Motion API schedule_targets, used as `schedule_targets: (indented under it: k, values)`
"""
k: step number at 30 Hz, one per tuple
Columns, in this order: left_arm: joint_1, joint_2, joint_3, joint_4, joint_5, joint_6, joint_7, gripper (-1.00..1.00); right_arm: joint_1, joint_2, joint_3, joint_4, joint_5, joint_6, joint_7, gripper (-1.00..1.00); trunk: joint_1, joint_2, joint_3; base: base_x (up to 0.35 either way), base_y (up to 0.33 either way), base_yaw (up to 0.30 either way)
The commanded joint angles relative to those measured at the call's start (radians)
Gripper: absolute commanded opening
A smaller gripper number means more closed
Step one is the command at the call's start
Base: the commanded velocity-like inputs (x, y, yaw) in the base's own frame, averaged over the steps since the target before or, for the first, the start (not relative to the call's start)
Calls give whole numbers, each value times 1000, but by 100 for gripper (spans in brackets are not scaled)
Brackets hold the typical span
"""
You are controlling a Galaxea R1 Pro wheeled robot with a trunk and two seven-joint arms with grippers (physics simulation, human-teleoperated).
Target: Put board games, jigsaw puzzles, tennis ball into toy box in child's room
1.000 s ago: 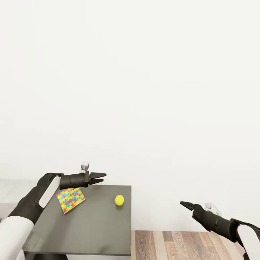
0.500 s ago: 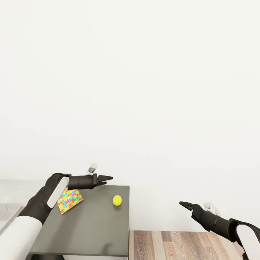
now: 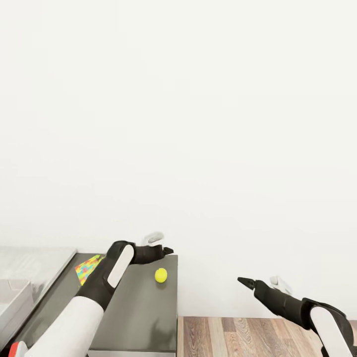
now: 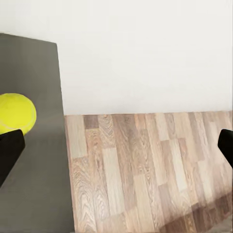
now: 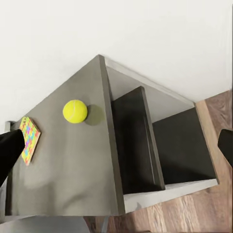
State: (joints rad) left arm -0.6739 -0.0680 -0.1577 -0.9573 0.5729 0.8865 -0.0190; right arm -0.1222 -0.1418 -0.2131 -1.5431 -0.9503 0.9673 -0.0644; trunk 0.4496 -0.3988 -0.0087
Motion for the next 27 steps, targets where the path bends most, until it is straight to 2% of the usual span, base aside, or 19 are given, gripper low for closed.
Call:
schedule_targets:
  k: [1,5,8,10,13,27]
  values:
    - [-2,-16,-6,28,-2,-13,38,100,0,-1,2,0,4,-7,-6,100,0,-1,-1,0,0,0]
    - [-9,-57,-37,104,-6,-38,101,100,1,-1,3,0,46,-22,-5,100,0,-1,-1,0,0,0]
    - [-15,-79,-58,124,-32,-44,128,100,1,0,2,6,58,-26,-6,100,0,-1,-1,0,0,0]
    - [-33,-83,-63,132,-52,-48,139,100,1,1,3,8,61,-26,-6,100,0,-1,-1,0,0,0]
    - [-45,-82,-66,142,-61,-76,144,100,0,1,1,7,62,-26,-5,100,0,-1,-1,0,0,0]
    - [-50,-78,-63,152,-60,-95,145,100,-1,0,0,4,62,-28,-9,100,0,-1,-6,0,0,0]
